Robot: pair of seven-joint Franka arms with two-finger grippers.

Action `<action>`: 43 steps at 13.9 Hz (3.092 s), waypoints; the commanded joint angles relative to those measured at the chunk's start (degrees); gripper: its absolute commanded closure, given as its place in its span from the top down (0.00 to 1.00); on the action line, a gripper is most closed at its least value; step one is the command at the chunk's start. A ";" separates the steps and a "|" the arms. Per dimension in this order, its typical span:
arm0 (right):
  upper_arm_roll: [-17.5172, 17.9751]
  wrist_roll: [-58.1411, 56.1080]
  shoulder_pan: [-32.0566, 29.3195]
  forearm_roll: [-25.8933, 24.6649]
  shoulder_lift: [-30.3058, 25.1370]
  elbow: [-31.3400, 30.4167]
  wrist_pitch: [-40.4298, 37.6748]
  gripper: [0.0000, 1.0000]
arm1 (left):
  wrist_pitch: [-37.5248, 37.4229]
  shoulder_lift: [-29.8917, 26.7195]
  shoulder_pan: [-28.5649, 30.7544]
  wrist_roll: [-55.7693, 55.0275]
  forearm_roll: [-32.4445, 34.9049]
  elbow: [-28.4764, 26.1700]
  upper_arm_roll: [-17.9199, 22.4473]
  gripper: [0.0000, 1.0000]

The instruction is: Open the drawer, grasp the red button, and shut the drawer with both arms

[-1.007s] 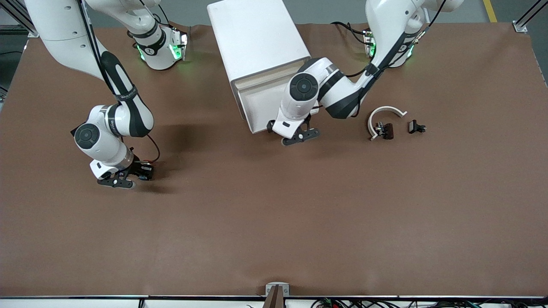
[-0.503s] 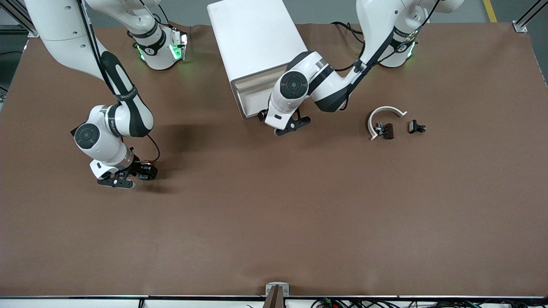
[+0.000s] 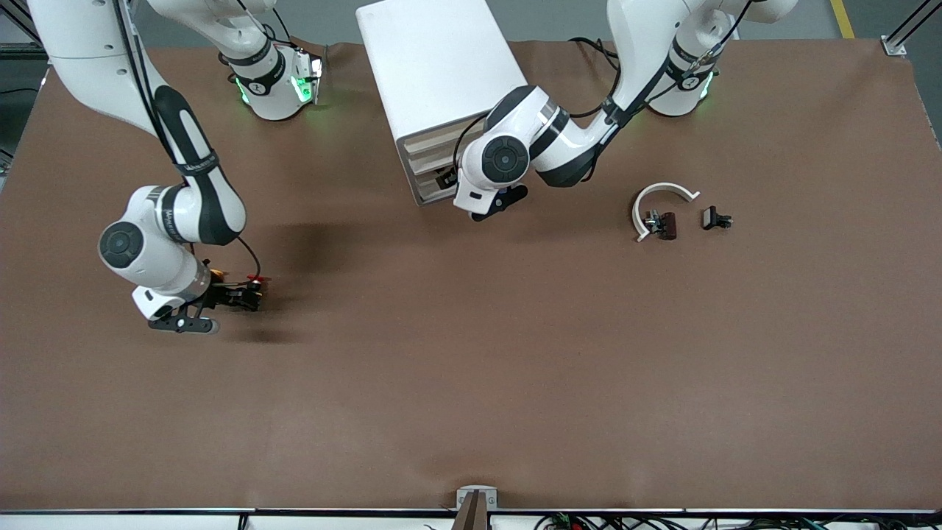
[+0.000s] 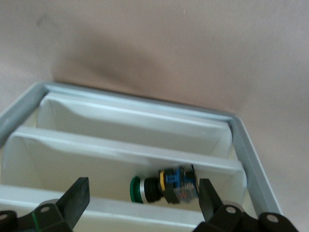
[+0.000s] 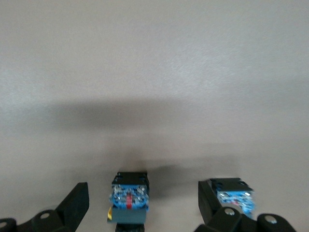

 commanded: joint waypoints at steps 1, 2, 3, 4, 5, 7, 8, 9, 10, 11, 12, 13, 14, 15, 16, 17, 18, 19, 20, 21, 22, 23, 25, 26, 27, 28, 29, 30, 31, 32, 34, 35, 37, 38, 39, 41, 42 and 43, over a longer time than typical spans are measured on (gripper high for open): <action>0.70 -1.15 -0.95 0.60 -4.38 3.34 -9.80 1.00 | -2.45 1.96 -0.43 -0.81 -1.88 3.07 -0.25 1.00; 0.70 -1.15 -0.95 0.60 -5.53 4.92 -13.84 1.00 | -2.45 1.96 -0.43 -0.72 -1.80 3.07 -0.25 1.00; 0.52 -1.15 -1.12 0.60 -7.02 6.68 -18.15 1.00 | -2.45 1.96 -0.43 -0.72 -1.45 3.24 -0.17 1.00; 0.61 -1.24 -1.91 0.60 -8.60 8.35 -22.28 1.00 | -2.45 1.96 -0.26 -0.72 -1.10 3.86 -0.08 1.00; 0.61 -1.32 -2.35 0.52 -10.09 10.72 -27.19 1.00 | -2.54 1.88 0.18 -0.46 -0.92 4.30 0.27 1.00; 0.61 -1.50 -4.10 0.16 -11.51 17.21 -37.65 1.00 | -2.54 1.88 1.58 -0.11 2.14 6.48 1.41 1.00; 0.61 -2.02 -4.81 0.16 -11.52 21.51 -43.10 1.00 | -2.54 1.70 2.72 -0.11 3.55 7.46 1.59 1.00; 0.61 -2.81 -5.34 0.08 -11.52 24.60 -46.98 1.00 | -2.54 1.18 4.04 -0.11 4.00 8.42 1.68 1.00; 0.52 -3.86 -6.04 -0.01 -11.60 27.59 -50.59 1.00 | -2.54 1.00 5.71 -0.19 4.09 9.56 1.68 1.00; 0.44 -5.27 -6.66 -0.36 -11.60 30.40 -54.28 1.00 | -2.80 0.56 7.64 -0.19 4.09 10.97 1.68 1.00; 0.43 -6.85 -7.18 -1.58 -11.60 32.69 -56.75 1.00 | -3.06 -0.40 9.48 -0.19 4.09 12.11 1.68 1.00; 0.52 -9.04 -7.54 -3.60 -11.60 35.24 -59.12 1.00 | -4.37 -1.98 11.68 -0.19 4.61 12.56 1.68 1.00; 0.44 -10.97 -7.63 -5.09 -11.52 37.44 -61.24 1.00 | -6.82 -4.25 13.44 -0.11 7.06 12.65 1.68 1.00; 0.43 -11.51 -8.41 -4.94 -11.52 38.85 -62.48 1.00 | -10.33 -6.97 15.46 0.33 9.87 12.65 1.59 1.00; 0.61 -11.52 -9.64 -4.76 -11.43 39.91 -62.66 1.00 | -13.84 -9.35 17.83 1.20 10.50 12.65 1.42 1.00; 0.87 -11.52 -9.82 -4.85 -11.25 41.75 -62.66 1.00 | -17.62 -11.99 20.20 3.21 10.51 12.56 1.42 1.00; 0.87 -11.43 -9.91 -4.93 -11.08 42.64 -62.75 1.00 | -22.01 -14.36 22.57 6.89 10.51 12.56 1.42 1.00; 0.87 -11.08 -9.65 -5.20 -11.08 42.64 -62.66 1.00 | -26.14 -16.47 25.30 12.49 10.33 12.48 1.33 1.00; 0.79 -10.99 -9.74 -5.20 -11.08 42.73 -62.58 1.00 | -29.14 -18.58 27.93 17.60 10.16 12.30 1.33 1.00; 0.70 -10.99 -10.09 -5.20 -11.08 43.08 -62.66 1.00 | -31.61 -20.52 30.74 22.69 10.16 12.13 1.33 1.00; 0.61 -10.99 -10.00 -5.20 -11.08 43.52 -62.66 1.00 | -33.20 -22.02 33.21 27.01 10.16 12.04 1.33 1.00; 0.61 -10.82 -10.18 -5.02 -11.16 43.61 -62.32 1.00 | -34.78 -23.68 36.71 32.53 10.16 11.86 1.24 1.00; 0.61 -10.73 -10.53 -4.24 -11.25 44.58 -62.40 1.00 | -37.25 -26.76 36.67 44.22 10.59 11.60 6.56 1.00; 0.70 -10.82 -10.79 -3.27 -11.34 44.67 -62.75 1.00 | -37.69 -28.17 32.48 48.54 10.86 10.73 12.52 1.00; 0.78 -10.90 -10.71 -3.09 -11.69 44.67 -62.84 1.00 | -37.70 -29.58 29.14 51.72 12.08 9.67 17.89 1.00; 0.70 -11.17 -10.70 -3.00 -12.48 44.67 -62.84 1.00 | -37.61 -30.63 26.41 55.06 13.74 8.62 21.42 1.00; 0.52 -11.34 -10.88 -3.00 -14.05 44.58 -62.67 1.00 | -37.09 -31.69 24.64 58.48 15.76 7.48 23.20 1.00; 0.52 -11.34 -11.14 -3.17 -14.06 44.58 -62.58 1.00 | -35.78 -32.31 23.75 60.17 17.52 6.60 23.91 1.00; 0.52 -11.34 -11.32 -3.09 -14.24 44.58 -62.66 1.00 | -33.59 -32.75 23.57 60.36 18.15 5.89 24.00 1.00; 0.61 -10.65 -11.41 -2.74 -15.28 44.49 -62.92 1.00 | -31.48 -33.01 23.13 60.54 18.42 5.36 24.09 1.00; 0.78 -7.50 -11.41 -2.30 -16.87 44.05 -63.27 1.00 | -28.04 -33.28 22.08 62.81 21.83 4.83 24.53 1.00; 0.87 -3.47 -11.23 -2.12 -17.57 43.88 -64.58 1.00 | -27.77 -33.46 22.24 63.17 22.02 4.83 24.53 1.00; 1.22 -0.63 -10.45 -2.12 -17.84 43.26 -65.39 1.00 | -26.28 -34.68 23.30 65.62 22.11 3.78 25.40 1.00; 1.23 -0.27 -9.66 -2.12 -18.54 42.39 -65.30 1.00 | -25.66 -36.25 23.74 66.33 22.11 2.99 25.93 1.00; 1.23 -0.36 -9.13 -2.12 -19.16 42.21 -65.13 1.00 | -25.39 -37.23 25.13 66.43 22.11 2.37 25.76 1.00; 1.23 -1.32 -7.72 -1.95 -19.34 42.12 -65.56 1.00 | -26.79 -38.99 26.73 66.25 22.02 2.80 23.93 1.00; 1.23 -1.06 -6.76 -1.95 -19.86 41.77 -65.74 1.00 | -27.67 -39.17 26.64 65.21 22.02 3.07 22.87 1.00; 1.23 -0.54 -6.05 -1.95 -20.04 41.77 -65.74 1.00 | -28.55 -39.26 26.64 65.20 22.02 3.51 22.51 1.00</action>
